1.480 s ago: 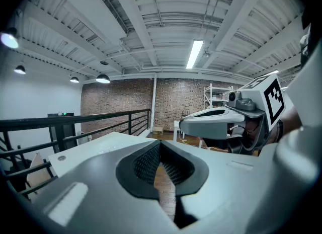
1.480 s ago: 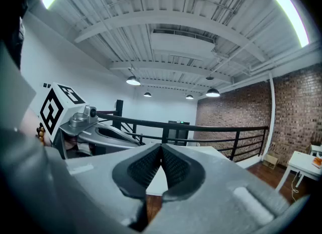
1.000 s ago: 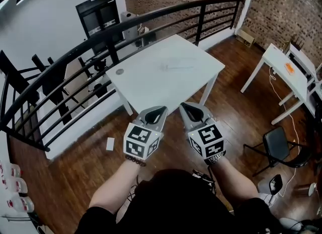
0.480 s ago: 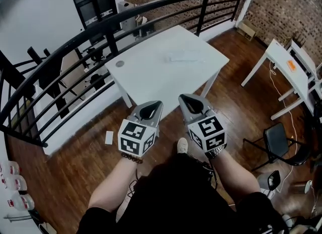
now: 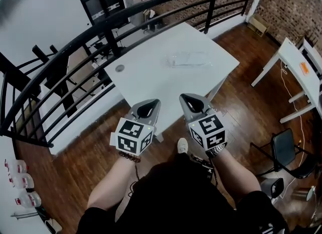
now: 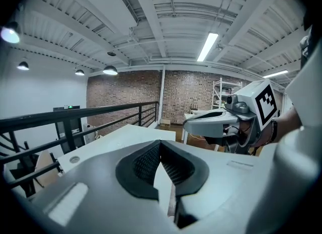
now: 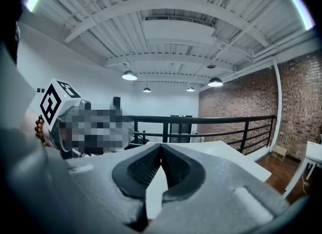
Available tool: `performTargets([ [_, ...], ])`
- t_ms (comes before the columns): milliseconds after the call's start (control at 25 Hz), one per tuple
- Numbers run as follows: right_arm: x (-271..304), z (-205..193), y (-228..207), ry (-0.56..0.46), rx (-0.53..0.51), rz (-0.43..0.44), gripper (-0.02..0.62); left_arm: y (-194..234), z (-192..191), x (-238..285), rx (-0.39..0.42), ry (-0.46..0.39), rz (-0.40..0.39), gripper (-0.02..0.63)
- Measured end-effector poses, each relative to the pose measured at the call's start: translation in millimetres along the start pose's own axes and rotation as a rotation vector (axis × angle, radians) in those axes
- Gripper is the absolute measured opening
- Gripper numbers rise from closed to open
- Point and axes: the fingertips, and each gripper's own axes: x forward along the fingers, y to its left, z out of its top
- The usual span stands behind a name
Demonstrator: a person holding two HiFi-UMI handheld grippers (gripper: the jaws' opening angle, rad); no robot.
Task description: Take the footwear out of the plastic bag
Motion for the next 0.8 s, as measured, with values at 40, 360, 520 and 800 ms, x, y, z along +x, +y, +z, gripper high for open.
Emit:
performTargets([
  [40, 4, -4, -12, 0.005, 0.009, 0.004, -0.009, 1, 1, 13, 0.000, 0.010, 0.003, 0.011],
  [360, 49, -15, -94, 0.039, 0.065, 0.058, -0.009, 23, 14, 101, -0.019, 0.096, 0.039, 0.011],
  [520, 70, -24, -120, 0.060, 0.084, 0.097, -0.009, 32, 14, 133, -0.029, 0.137, 0.066, 0.011],
  [800, 93, -42, -138, 0.095, 0.113, 0.138, -0.009, 40, 4, 167, -0.045, 0.195, 0.069, 0.011],
])
